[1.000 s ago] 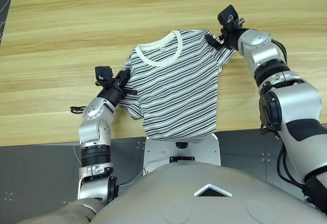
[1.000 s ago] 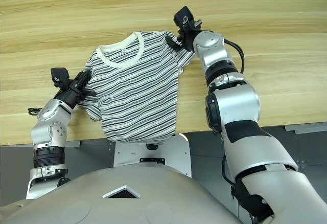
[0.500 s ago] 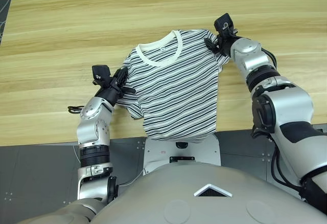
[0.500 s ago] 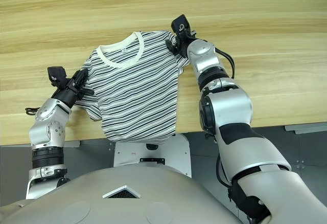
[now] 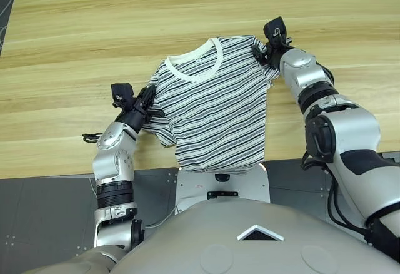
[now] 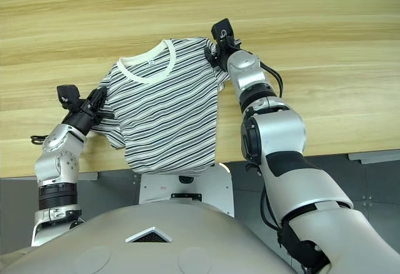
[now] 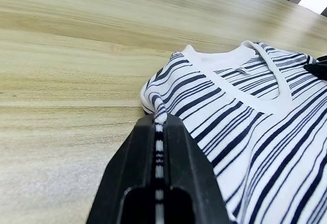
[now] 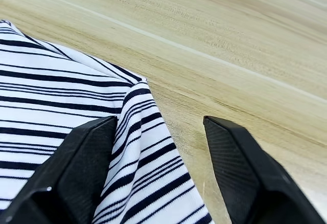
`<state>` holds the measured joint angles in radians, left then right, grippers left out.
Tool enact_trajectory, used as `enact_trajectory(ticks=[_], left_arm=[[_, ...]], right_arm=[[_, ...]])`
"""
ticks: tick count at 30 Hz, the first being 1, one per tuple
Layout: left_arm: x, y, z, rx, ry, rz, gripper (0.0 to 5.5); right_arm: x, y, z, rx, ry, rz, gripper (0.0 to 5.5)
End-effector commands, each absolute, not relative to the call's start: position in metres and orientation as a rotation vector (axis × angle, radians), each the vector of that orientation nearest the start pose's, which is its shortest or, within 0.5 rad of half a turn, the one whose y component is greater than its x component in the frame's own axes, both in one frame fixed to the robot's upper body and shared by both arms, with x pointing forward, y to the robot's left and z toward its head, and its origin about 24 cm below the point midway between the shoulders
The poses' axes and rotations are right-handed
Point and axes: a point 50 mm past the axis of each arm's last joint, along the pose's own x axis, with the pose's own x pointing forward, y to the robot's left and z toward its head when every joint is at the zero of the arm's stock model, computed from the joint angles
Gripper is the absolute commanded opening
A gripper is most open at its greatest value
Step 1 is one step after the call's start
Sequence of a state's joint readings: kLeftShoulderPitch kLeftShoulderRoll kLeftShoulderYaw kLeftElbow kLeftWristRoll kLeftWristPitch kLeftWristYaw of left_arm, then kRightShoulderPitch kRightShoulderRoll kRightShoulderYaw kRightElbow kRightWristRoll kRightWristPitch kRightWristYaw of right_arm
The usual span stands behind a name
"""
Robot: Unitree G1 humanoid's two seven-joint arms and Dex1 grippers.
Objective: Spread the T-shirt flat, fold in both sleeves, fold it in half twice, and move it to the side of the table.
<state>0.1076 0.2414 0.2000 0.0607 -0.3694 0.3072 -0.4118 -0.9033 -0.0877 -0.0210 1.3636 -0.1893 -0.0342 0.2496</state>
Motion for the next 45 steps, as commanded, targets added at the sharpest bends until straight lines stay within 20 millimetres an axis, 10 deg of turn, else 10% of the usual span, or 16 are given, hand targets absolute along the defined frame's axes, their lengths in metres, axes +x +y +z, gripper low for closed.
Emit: enact_trajectory(ticks=[1,7,24,35,45], left_arm=[[0.214,0.231,0.001,-0.235,0.361,-0.175,0.1],[0.213,0.232,0.002,-0.233,0.36,-0.172,0.1],[0.214,0.231,0.001,-0.234,0.367,-0.176,0.1],[0.224,0.233,0.013,-0.202,0.275,-0.152,0.1],[0.216,0.239,0.047,-0.065,0.116,-0.269,0.1]], right_arm=[[0.36,-0.118,0.006,-0.333,0.532,0.384,3.11],[0.359,-0.125,0.003,-0.374,0.544,0.33,3.11],[0.36,-0.12,0.007,-0.394,0.479,0.371,0.12],[0.377,-0.12,0.052,-0.294,0.141,0.43,0.12],[0.268,-0.18,0.038,-0.473,-0.005,0.925,0.12]])
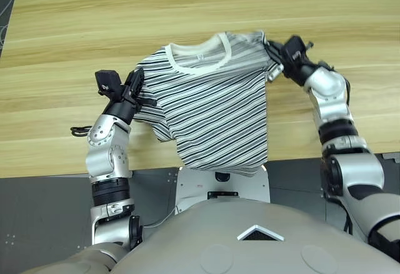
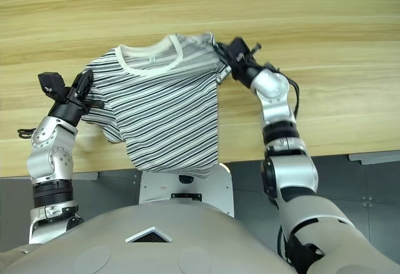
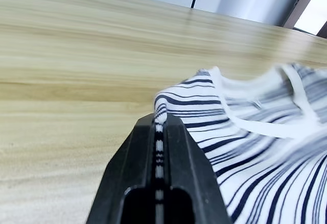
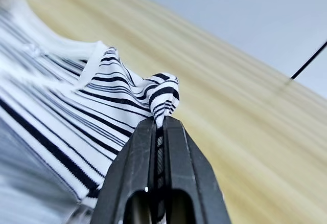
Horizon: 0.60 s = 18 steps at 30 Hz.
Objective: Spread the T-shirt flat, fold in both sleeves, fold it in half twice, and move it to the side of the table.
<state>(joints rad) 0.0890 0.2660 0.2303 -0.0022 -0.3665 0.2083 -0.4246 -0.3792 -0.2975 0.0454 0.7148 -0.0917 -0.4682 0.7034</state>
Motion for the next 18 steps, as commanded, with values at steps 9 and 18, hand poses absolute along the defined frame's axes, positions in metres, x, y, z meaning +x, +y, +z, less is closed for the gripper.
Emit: enact_trajectory(ticks=[9,18], left_arm=[[0.198,0.244,0.082,0.018,-0.006,-0.423,0.1],[0.193,0.247,0.105,0.019,-0.127,-0.52,0.1]], right_arm=[[0.241,-0.21,0.103,-0.347,-0.178,0.965,0.12],[0.231,-0.212,0.125,-0.305,-0.224,1.047,0.12]])
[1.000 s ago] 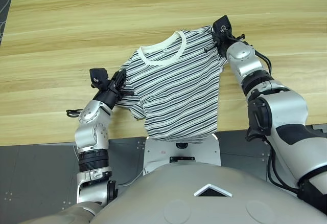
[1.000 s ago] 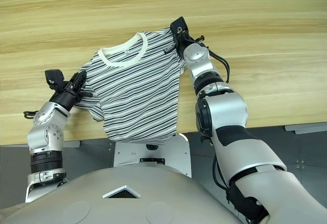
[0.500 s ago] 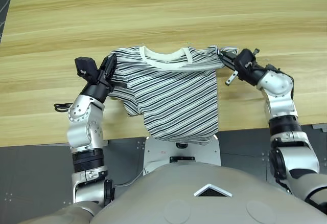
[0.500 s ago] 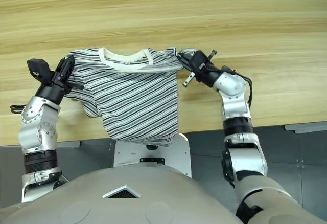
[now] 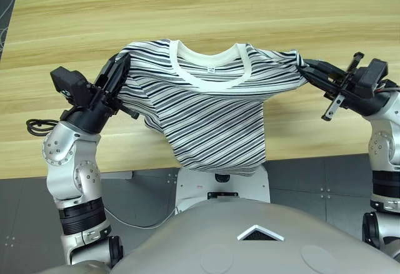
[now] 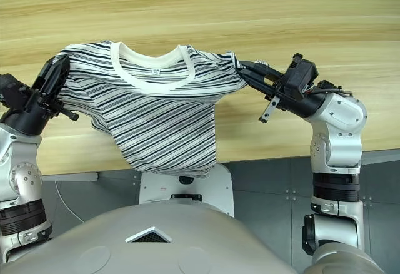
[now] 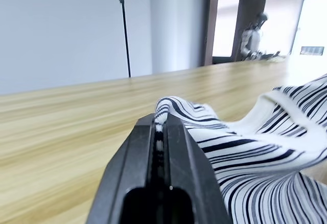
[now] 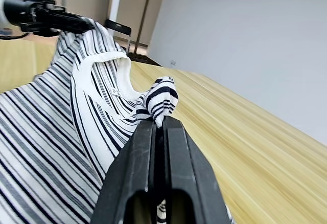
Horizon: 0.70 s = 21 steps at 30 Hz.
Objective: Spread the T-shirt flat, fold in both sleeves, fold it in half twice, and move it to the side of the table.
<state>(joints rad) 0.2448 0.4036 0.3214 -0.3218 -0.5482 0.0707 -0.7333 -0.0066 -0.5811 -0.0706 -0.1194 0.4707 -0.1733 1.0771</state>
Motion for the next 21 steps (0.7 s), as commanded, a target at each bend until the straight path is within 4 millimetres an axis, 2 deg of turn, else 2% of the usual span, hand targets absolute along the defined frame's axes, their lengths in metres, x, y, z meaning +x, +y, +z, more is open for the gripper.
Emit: enact_trajectory(ticks=[1,3,5,7,8,9,10,11,12,13,14,15,16,17,18,19,20,21], left_arm=[[0.196,0.247,0.102,0.036,-0.103,-0.509,0.1],[0.211,0.25,0.093,0.079,-0.033,-0.475,0.1],[0.244,0.251,0.083,0.134,0.059,-0.446,0.1],[0.301,0.248,0.086,0.191,0.131,-0.422,0.1],[0.342,0.249,0.108,0.222,0.124,-0.317,0.1],[0.374,0.248,0.143,0.292,0.055,-0.188,0.1],[0.394,0.248,0.215,0.359,-0.192,-0.017,0.1],[0.388,0.245,0.292,0.403,-0.526,0.119,0.1],[0.342,0.233,0.37,0.494,-1.027,0.144,0.1],[0.281,0.219,0.403,0.679,-1.434,0.123,0.1],[0.236,0.206,0.401,0.888,-1.685,0.094,0.1],[0.217,0.196,0.366,1.064,-1.715,0.009,0.1],[0.225,0.19,0.312,1.145,-1.52,-0.151,0.1],[0.231,0.189,0.264,1.173,-1.31,-0.286,0.1],[0.242,0.188,0.189,1.13,-0.911,-0.539,0.1],[0.233,0.192,0.105,1.002,-0.445,-0.806,0.1],[0.208,0.197,0.049,0.903,-0.122,-0.982,0.1],[0.184,0.203,0.022,0.776,0.074,-1.081,0.1]], right_arm=[[0.237,-0.213,0.126,-0.303,-0.216,1.009,0.12],[0.257,-0.21,0.122,-0.333,-0.16,0.924,0.12],[0.288,-0.201,0.112,-0.358,-0.044,0.835,0.12],[0.337,-0.187,0.1,-0.402,0.095,0.691,0.12],[0.368,-0.182,0.11,-0.436,0.114,0.529,0.12],[0.394,-0.179,0.136,-0.46,0.062,0.356,0.12],[0.413,-0.181,0.203,-0.374,-0.18,0.133,0.12],[0.411,-0.181,0.276,-0.267,-0.501,-0.009,0.12],[0.375,-0.178,0.346,-0.207,-0.949,-0.046,0.12],[0.324,-0.174,0.378,-0.296,-1.334,-0.047,0.12],[0.285,-0.162,0.374,-0.419,-1.568,0.038,0.12],[0.269,-0.141,0.326,-0.655,-1.585,0.271,0.12],[0.267,-0.127,0.256,-0.908,-1.434,0.509,0.12],[0.261,-0.123,0.197,-1.061,-1.272,0.721,0.12],[0.254,-0.13,0.134,-1.146,-1.004,0.931,0.12],[0.242,-0.147,0.085,-1.121,-0.682,1.086,0.12],[0.226,-0.16,0.056,-1.068,-0.476,1.194,0.12],[0.211,-0.171,0.039,-0.947,-0.273,1.271,0.12]])
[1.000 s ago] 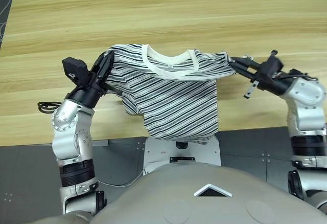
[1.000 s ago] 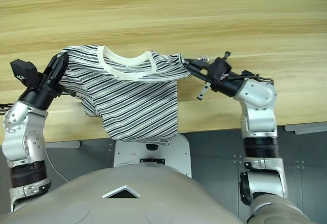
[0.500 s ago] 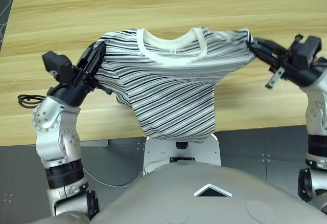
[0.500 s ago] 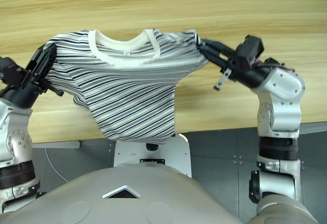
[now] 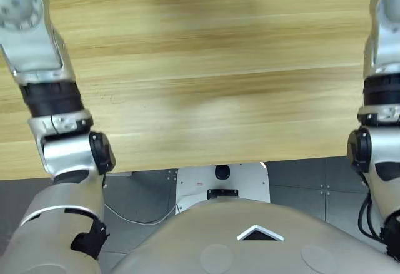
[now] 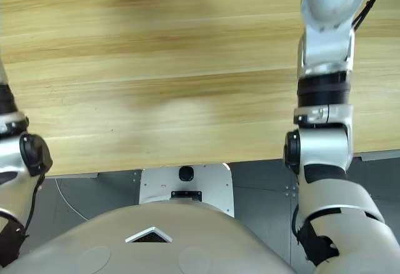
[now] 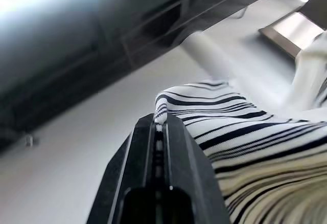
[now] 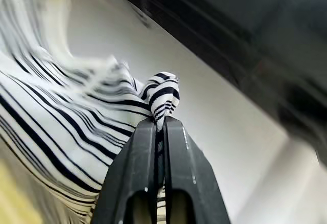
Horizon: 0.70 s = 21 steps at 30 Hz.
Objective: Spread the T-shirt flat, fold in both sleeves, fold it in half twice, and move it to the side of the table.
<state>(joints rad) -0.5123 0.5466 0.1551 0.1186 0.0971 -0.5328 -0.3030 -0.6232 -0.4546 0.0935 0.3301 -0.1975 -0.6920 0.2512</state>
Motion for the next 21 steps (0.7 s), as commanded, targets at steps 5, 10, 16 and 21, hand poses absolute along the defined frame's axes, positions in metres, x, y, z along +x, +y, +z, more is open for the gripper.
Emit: enact_trajectory(ticks=[5,10,16,21], left_arm=[[0.176,0.228,0.011,0.781,0.332,-1.124,0.1],[0.172,0.231,-0.001,0.757,0.429,-1.117,0.1],[0.18,0.236,0.011,0.735,0.348,-1.035,0.1],[0.201,0.224,0.124,0.411,-0.418,-0.884,0.1]], right_arm=[[0.185,-0.16,0.046,-0.602,-0.046,1.477,0.12],[0.202,-0.144,0.056,-0.519,-0.161,1.361,0.12],[0.224,-0.154,0.051,-0.568,-0.185,1.173,0.12],[0.237,-0.159,0.107,-0.415,-0.466,1.069,0.12]])
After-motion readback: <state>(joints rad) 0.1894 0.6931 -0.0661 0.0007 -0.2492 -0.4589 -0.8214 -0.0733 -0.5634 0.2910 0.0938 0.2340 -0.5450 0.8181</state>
